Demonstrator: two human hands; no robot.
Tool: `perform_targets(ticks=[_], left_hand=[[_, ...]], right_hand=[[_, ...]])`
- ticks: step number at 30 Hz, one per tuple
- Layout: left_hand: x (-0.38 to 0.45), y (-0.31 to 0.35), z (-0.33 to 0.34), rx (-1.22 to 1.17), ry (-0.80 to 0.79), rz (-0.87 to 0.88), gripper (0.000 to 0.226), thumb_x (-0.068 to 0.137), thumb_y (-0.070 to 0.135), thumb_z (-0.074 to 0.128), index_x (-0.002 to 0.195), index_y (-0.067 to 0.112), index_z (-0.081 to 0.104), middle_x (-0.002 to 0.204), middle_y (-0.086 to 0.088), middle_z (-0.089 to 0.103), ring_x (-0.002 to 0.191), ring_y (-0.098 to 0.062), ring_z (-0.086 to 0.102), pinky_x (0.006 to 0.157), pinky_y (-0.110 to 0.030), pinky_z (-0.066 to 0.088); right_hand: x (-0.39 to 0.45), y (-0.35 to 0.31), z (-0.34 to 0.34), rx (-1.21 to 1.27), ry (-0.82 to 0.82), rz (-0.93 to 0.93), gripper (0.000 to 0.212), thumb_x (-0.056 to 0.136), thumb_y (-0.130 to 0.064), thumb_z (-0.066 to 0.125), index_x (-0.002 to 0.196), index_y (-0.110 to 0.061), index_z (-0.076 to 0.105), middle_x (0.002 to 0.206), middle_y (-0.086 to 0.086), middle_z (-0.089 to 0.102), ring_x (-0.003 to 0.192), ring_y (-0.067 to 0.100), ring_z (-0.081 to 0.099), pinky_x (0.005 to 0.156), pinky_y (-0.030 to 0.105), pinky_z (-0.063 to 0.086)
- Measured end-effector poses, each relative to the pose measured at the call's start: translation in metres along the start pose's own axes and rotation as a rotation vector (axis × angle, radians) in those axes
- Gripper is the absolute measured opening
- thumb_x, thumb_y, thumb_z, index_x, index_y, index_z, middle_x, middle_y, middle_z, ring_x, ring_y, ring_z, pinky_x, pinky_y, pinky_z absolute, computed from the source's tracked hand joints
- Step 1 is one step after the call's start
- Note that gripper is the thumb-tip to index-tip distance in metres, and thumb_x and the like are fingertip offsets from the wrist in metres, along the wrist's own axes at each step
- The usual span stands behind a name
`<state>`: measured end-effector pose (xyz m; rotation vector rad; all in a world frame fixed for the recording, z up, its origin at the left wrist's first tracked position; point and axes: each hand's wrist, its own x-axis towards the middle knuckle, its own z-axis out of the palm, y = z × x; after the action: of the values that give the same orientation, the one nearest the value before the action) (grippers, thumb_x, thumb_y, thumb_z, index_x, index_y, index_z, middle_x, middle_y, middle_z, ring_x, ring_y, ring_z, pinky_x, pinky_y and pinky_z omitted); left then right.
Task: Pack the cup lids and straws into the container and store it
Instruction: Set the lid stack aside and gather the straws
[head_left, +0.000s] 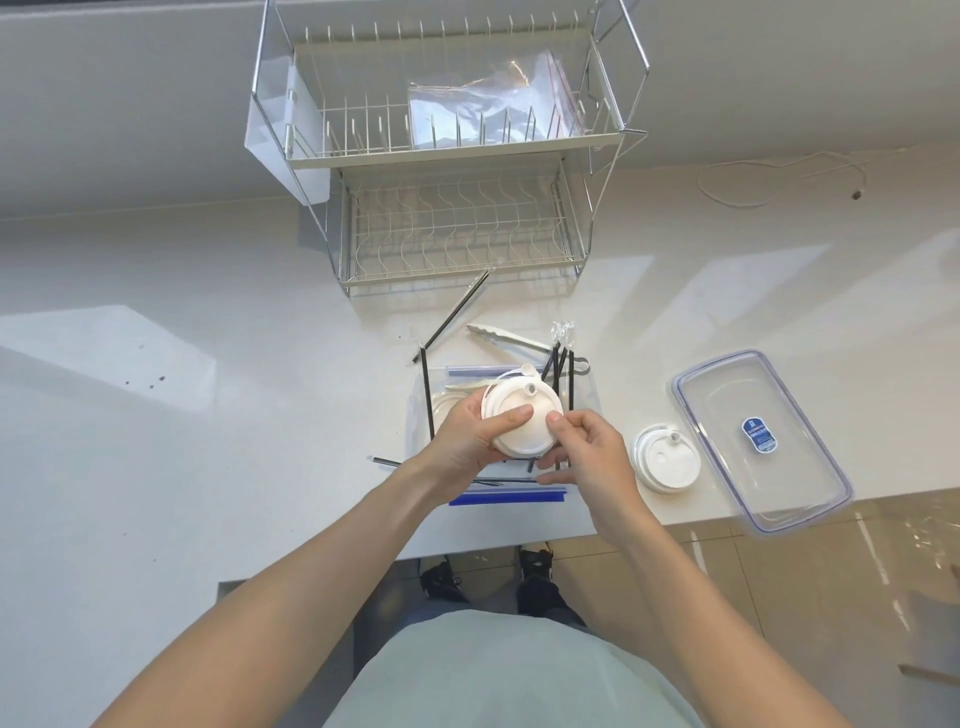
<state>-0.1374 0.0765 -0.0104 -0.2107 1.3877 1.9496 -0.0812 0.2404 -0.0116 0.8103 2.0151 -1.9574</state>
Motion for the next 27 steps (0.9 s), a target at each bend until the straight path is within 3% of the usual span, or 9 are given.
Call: perform_targets(ticks=[4,10,16,18,23,27], left_hand=[[0.002,0.0,0.009,-0.003,0.0,-0.042,0.044,0.097,0.033,0.066,0.133,0.009,0.062,0.132,-0.028,0.062,0.105,-0.03,0.065,0.101,-0.059,0.048],[0.007,-0.004,0.019,0.03,0.045,-0.027,0.041,0.098,0.034,0.065,0.129,0.007,0.066,0.115,-0.017,0.071,0.097,-0.027,0.068,0.078,-0.04,0.059],[0.02,-0.009,0.038,0.072,0.025,-0.026,0.039,0.098,0.035,0.065,0.126,0.009,0.068,0.121,-0.024,0.07,0.099,-0.031,0.068,0.09,-0.054,0.054],[0.026,-0.01,0.051,0.122,0.043,-0.021,0.037,0.097,0.035,0.067,0.123,0.009,0.07,0.117,-0.021,0.072,0.098,-0.027,0.07,0.09,-0.05,0.057],[0.05,-0.016,0.099,0.238,0.14,0.028,0.022,0.094,0.018,0.071,0.111,0.011,0.059,0.093,-0.013,0.072,0.083,-0.021,0.075,0.071,-0.034,0.063],[0.07,-0.039,0.141,0.444,0.145,-0.017,0.023,0.096,0.028,0.067,0.11,0.013,0.056,0.103,-0.009,0.066,0.098,-0.025,0.069,0.083,-0.041,0.062]], right_hand=[[0.0,0.004,-0.009,0.019,0.007,0.0,0.023,0.101,-0.032,0.064,0.106,-0.009,0.065,0.089,0.011,0.073,0.071,0.02,0.073,0.066,0.049,0.065],[0.002,0.006,-0.023,0.055,-0.008,-0.007,0.021,0.098,-0.027,0.07,0.108,-0.009,0.064,0.089,0.012,0.076,0.07,0.022,0.076,0.059,0.04,0.065],[0.003,0.008,-0.046,0.095,0.036,-0.022,0.021,0.097,-0.026,0.071,0.105,-0.008,0.064,0.086,0.013,0.076,0.069,0.025,0.075,0.057,0.038,0.064],[0.003,0.007,-0.059,0.123,0.076,-0.033,0.021,0.096,-0.025,0.072,0.104,-0.007,0.064,0.083,0.009,0.076,0.067,0.021,0.074,0.057,0.038,0.063],[0.009,0.012,-0.111,0.147,0.247,-0.004,0.023,0.095,-0.026,0.073,0.105,-0.005,0.071,0.092,0.01,0.071,0.072,0.017,0.068,0.062,0.039,0.064],[0.014,0.029,-0.148,0.108,0.359,0.022,0.027,0.1,-0.03,0.066,0.1,-0.004,0.075,0.081,0.008,0.068,0.067,0.014,0.062,0.059,0.038,0.064]])
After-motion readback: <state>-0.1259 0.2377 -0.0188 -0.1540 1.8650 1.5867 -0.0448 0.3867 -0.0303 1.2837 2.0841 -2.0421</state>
